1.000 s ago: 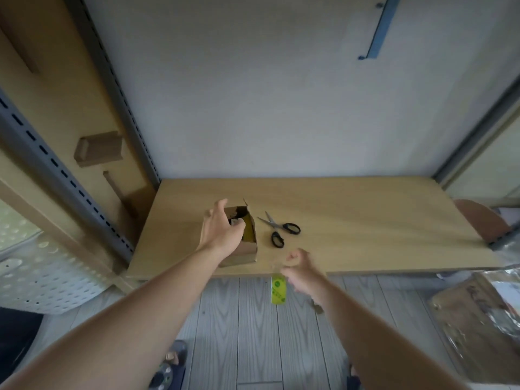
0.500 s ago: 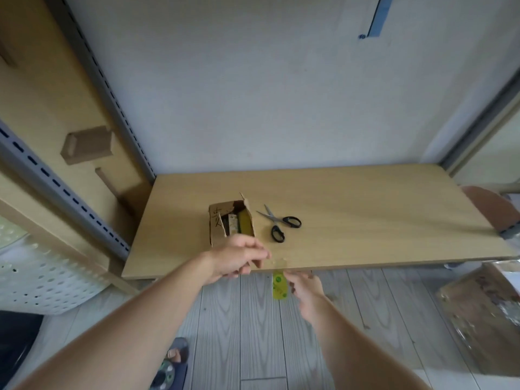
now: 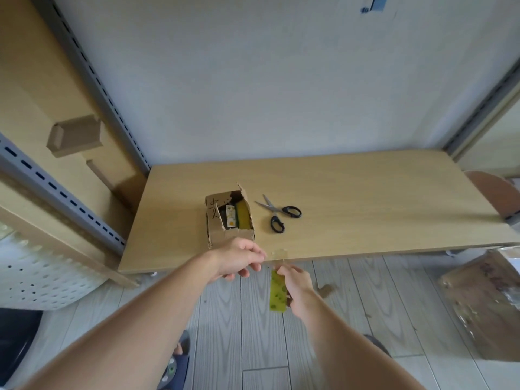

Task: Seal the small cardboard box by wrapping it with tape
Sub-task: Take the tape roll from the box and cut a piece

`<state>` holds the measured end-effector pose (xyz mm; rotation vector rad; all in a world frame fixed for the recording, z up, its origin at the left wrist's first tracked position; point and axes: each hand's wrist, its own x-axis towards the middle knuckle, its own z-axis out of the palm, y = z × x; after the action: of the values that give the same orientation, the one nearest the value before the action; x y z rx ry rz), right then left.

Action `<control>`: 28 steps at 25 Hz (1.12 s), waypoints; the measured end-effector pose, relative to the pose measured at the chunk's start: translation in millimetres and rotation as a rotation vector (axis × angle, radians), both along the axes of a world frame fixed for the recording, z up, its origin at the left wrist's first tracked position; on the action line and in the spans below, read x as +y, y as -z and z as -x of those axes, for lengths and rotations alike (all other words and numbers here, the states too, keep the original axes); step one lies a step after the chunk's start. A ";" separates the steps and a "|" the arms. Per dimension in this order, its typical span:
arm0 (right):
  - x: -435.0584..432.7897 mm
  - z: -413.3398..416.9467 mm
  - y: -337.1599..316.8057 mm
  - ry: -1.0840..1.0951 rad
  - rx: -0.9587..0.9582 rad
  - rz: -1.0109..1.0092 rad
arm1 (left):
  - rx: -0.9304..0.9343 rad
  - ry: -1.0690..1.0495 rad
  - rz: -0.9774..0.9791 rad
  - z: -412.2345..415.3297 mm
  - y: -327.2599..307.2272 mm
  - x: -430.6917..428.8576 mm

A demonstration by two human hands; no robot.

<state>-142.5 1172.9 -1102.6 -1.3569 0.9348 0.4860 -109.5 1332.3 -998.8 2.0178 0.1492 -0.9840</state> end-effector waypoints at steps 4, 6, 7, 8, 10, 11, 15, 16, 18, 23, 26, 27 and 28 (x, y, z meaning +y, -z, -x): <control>-2.6 -2.9 -9.6 -0.090 -0.001 0.111 | -0.008 0.021 0.007 5.9 -5.8 0.5; -3.9 -3.2 -12.9 -0.117 -0.007 0.130 | -0.014 0.010 -0.010 9.0 -8.5 4.2; -4.3 -2.0 -16.9 -0.130 -0.012 0.132 | -0.018 -0.003 -0.015 10.8 -10.4 6.4; -4.5 0.2 -23.1 -0.143 -0.020 0.137 | -0.022 -0.013 -0.018 12.8 -13.5 8.4; -5.5 4.9 -40.4 -0.182 -0.068 0.155 | -0.023 -0.021 -0.016 16.1 -22.3 11.0; -6.0 6.2 -52.2 -0.207 -0.108 0.175 | -0.024 -0.027 -0.009 16.3 -28.0 12.0; -9.0 -0.4 -122.3 -0.322 -0.301 0.261 | -0.062 -0.115 0.071 19.9 -65.5 6.6; -10.5 -4.9 -143.3 -0.343 -0.379 0.298 | -0.102 -0.158 0.112 21.9 -78.1 1.6; -13.1 -10.3 -189.3 -0.377 -0.530 0.353 | -0.217 -0.271 0.201 26.1 -103.8 -10.5; -17.4 5.4 -273.2 -0.471 -0.708 0.322 | -0.303 -0.493 0.495 26.5 -146.9 -26.7; -8.9 15.8 -278.4 -0.530 -0.748 0.280 | -0.296 -0.569 0.622 24.3 -156.6 -31.2; -5.4 16.2 -277.6 -0.536 -0.752 0.261 | -0.320 -0.588 0.628 24.3 -159.4 -32.7; -2.5 14.9 -277.2 -0.538 -0.754 0.251 | -0.369 -0.593 0.605 23.0 -160.2 -33.3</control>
<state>-157.4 1170.3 -825.4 -1.8387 -0.0013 0.2141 -132.4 1299.0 -838.6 1.4261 0.2035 -0.2256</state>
